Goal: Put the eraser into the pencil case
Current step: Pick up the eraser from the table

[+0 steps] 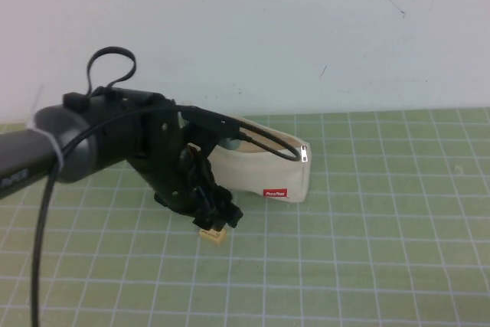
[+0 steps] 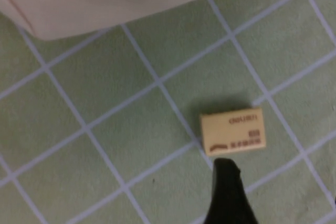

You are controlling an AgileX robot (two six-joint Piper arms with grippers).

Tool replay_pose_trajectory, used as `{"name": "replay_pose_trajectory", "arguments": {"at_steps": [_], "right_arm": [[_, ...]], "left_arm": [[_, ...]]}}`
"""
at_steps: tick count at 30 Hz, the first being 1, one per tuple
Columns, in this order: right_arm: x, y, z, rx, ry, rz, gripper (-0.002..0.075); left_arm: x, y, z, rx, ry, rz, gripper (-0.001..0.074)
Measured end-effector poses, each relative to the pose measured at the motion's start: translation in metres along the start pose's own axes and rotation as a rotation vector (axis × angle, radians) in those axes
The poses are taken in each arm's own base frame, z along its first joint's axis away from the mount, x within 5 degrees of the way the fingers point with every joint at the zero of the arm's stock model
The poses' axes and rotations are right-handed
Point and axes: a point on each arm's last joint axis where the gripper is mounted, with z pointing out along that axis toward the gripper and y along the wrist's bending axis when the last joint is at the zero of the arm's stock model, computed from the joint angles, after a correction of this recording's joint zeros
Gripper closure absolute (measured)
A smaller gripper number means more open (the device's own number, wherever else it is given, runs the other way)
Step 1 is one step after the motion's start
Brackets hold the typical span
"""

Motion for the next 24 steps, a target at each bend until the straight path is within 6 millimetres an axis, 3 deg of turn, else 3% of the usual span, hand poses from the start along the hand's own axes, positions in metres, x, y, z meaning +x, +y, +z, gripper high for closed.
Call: {"name": "replay_pose_trajectory", "arguments": {"at_steps": [13,24], "right_arm": [[0.0,0.0,0.0,0.0,0.0,0.0,0.0727],[0.0,0.0,0.0,0.0,0.0,0.0,0.0727]], "left_arm": [[-0.009,0.009,0.05,-0.016,0.095,-0.021,0.034],[-0.008,0.011,0.061,-0.032,0.111,-0.037,0.0363]]}}
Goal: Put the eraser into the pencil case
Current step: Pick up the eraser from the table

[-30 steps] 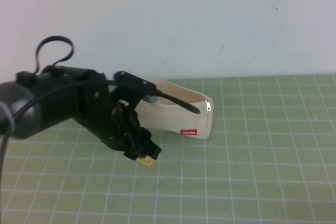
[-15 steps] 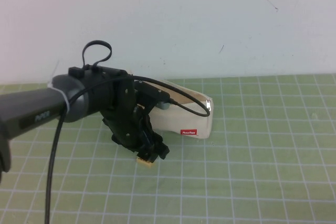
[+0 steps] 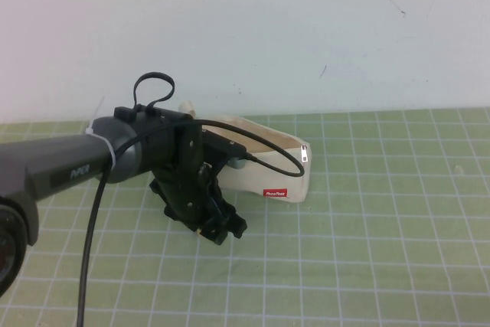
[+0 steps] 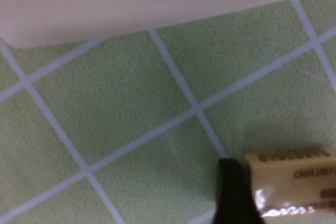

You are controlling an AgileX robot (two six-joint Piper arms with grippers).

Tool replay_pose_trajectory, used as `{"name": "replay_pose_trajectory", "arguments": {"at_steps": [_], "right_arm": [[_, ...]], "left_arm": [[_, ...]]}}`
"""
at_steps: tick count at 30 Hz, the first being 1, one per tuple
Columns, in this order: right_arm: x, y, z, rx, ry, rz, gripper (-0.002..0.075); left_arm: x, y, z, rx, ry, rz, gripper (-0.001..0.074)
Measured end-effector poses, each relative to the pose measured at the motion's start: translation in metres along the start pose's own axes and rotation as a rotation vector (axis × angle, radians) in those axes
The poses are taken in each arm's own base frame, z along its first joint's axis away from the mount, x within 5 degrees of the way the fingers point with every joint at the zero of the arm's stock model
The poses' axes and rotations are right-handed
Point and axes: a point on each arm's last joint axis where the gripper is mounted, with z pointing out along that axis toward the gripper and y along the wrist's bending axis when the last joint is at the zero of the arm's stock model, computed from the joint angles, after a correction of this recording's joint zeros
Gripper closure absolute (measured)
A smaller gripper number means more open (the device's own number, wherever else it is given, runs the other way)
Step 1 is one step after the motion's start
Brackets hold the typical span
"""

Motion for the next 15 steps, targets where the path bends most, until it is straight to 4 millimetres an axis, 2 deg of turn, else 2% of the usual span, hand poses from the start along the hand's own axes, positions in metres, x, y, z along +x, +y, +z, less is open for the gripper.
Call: {"name": "replay_pose_trajectory", "arguments": {"at_steps": [4,11,15], "right_arm": [[0.0,0.0,0.0,0.0,0.0,0.0,0.0727],[0.0,0.0,0.0,0.0,0.0,0.0,0.0727],[0.0,0.0,0.0,0.0,0.0,0.0,0.0727]], "left_arm": [[0.0,0.0,0.001,0.001,0.001,-0.001,0.045],[0.001,-0.002,-0.003,0.02,0.04,-0.011,0.0451],[-0.008,-0.007,-0.019,0.076,0.085,-0.018,0.0451]]}}
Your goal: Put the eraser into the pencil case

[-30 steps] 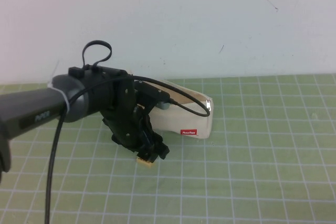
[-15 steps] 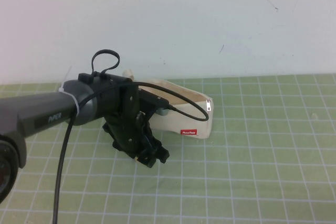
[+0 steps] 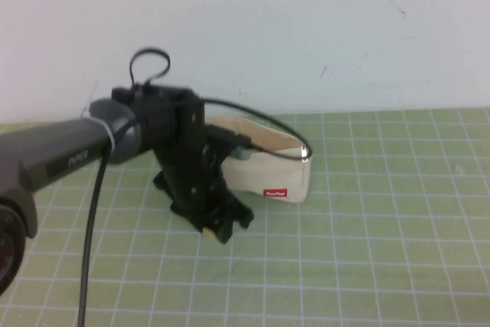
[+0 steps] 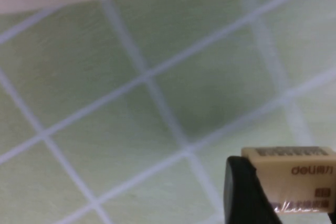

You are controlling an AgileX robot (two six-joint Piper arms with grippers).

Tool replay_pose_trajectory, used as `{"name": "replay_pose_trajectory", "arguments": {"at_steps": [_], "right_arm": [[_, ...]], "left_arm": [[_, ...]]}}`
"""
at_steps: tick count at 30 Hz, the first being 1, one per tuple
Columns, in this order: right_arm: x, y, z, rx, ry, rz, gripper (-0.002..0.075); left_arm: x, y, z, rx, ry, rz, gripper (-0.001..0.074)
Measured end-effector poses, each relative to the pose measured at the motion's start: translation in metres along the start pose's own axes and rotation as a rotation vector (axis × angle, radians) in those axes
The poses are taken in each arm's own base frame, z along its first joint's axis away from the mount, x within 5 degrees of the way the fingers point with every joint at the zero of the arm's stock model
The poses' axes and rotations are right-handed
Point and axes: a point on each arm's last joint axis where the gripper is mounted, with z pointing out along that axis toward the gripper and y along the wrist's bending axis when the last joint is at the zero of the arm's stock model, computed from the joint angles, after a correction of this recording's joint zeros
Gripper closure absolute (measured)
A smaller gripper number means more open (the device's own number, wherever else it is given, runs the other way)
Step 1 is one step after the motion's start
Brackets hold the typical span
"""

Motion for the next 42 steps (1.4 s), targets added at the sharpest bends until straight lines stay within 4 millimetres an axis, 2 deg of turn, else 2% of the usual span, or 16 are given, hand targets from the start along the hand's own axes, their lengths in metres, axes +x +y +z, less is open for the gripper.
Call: {"name": "replay_pose_trajectory", "arguments": {"at_steps": [3,7,11,14,18,22,26,28,30,31,33,35,36,39,42], "right_arm": [[0.0,0.0,0.0,0.0,0.0,0.0,0.0727],[0.0,0.0,0.0,0.0,0.0,0.0,0.0727],[0.0,0.0,0.0,0.0,0.0,0.0,0.0727],[0.0,0.0,0.0,0.0,0.0,0.0,0.0727],[0.0,0.0,0.0,0.0,0.0,0.0,0.0727],[0.0,0.0,0.0,0.0,0.0,0.0,0.0727],[0.0,0.0,0.0,0.0,0.0,0.0,0.0727],[0.0,0.0,0.0,0.0,0.0,0.0,0.0727],[0.0,0.0,0.0,0.0,0.0,0.0,0.0727],[0.0,0.0,0.0,0.0,0.0,0.0,0.0727],[0.0,0.0,0.0,0.0,0.0,0.0,0.0727],[0.0,0.0,0.0,0.0,0.0,0.0,0.0727],[0.0,0.0,0.0,0.0,0.0,0.0,0.0727],[0.0,0.0,0.0,0.0,0.0,0.0,0.0727],[0.0,0.0,0.0,0.0,0.0,0.0,0.0727]], "left_arm": [[-0.009,-0.008,-0.024,0.062,0.004,0.013,0.0451],[-0.027,-0.021,-0.067,0.156,-0.053,0.079,0.0451],[-0.048,-0.027,-0.106,0.164,-0.21,0.152,0.0451],[-0.06,-0.024,-0.122,0.103,-0.337,0.178,0.0451],[-0.066,-0.018,-0.123,0.017,-0.382,0.2,0.0451],[-0.069,-0.013,-0.107,-0.004,-0.345,0.204,0.0445],[-0.072,-0.011,-0.093,-0.005,-0.326,0.201,0.0344],[-0.073,-0.009,-0.093,-0.019,-0.338,0.204,0.033],[-0.075,-0.008,-0.095,-0.042,-0.346,0.198,0.0361],[-0.075,-0.007,-0.098,-0.056,-0.352,0.192,0.04],[-0.077,-0.004,-0.105,-0.091,-0.363,0.186,0.0498],[-0.077,-0.003,-0.12,-0.127,-0.394,0.185,0.0624],[-0.077,-0.004,-0.129,-0.141,-0.412,0.183,0.0656],[-0.069,-0.006,-0.167,-0.187,-0.496,0.168,0.0713],[-0.053,-0.009,-0.219,-0.247,-0.62,0.142,0.0729]]}}
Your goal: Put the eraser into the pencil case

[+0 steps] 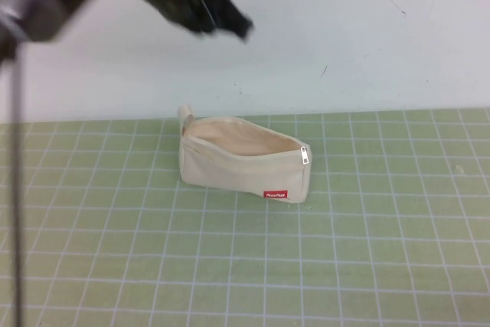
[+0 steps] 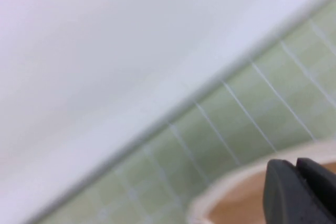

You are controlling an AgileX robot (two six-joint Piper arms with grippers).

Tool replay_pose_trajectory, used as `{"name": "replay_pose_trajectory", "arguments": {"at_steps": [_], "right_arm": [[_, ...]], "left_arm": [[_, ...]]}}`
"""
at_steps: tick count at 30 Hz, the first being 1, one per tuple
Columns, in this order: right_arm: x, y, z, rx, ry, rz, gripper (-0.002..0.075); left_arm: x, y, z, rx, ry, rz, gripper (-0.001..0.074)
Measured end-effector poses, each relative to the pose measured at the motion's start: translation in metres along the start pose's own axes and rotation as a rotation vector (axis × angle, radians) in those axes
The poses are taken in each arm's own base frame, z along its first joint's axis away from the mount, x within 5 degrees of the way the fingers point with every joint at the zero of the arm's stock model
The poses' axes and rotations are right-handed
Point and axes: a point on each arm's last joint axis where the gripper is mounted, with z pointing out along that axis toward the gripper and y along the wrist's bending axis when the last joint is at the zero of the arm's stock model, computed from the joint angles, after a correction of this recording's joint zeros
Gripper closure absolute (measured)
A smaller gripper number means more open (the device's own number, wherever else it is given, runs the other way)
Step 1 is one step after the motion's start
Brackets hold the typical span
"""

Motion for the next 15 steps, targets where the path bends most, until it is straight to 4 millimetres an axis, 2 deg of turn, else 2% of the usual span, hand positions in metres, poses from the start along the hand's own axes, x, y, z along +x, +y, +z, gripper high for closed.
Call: {"name": "replay_pose_trajectory", "arguments": {"at_steps": [4,8,11,15], "right_arm": [[0.0,0.0,0.0,0.0,0.0,0.0,0.0727],[0.0,0.0,0.0,0.0,0.0,0.0,0.0727],[0.0,0.0,0.0,0.0,0.0,0.0,0.0727],[0.0,0.0,0.0,0.0,0.0,0.0,0.0727]], "left_arm": [[-0.012,0.013,-0.074,-0.118,-0.137,0.0,0.0734],[-0.011,0.022,-0.144,-0.21,-0.236,-0.015,0.0735],[0.001,0.022,-0.191,-0.229,-0.299,-0.031,0.0735],[0.031,0.017,-0.232,-0.228,-0.333,-0.074,0.0735]]}}
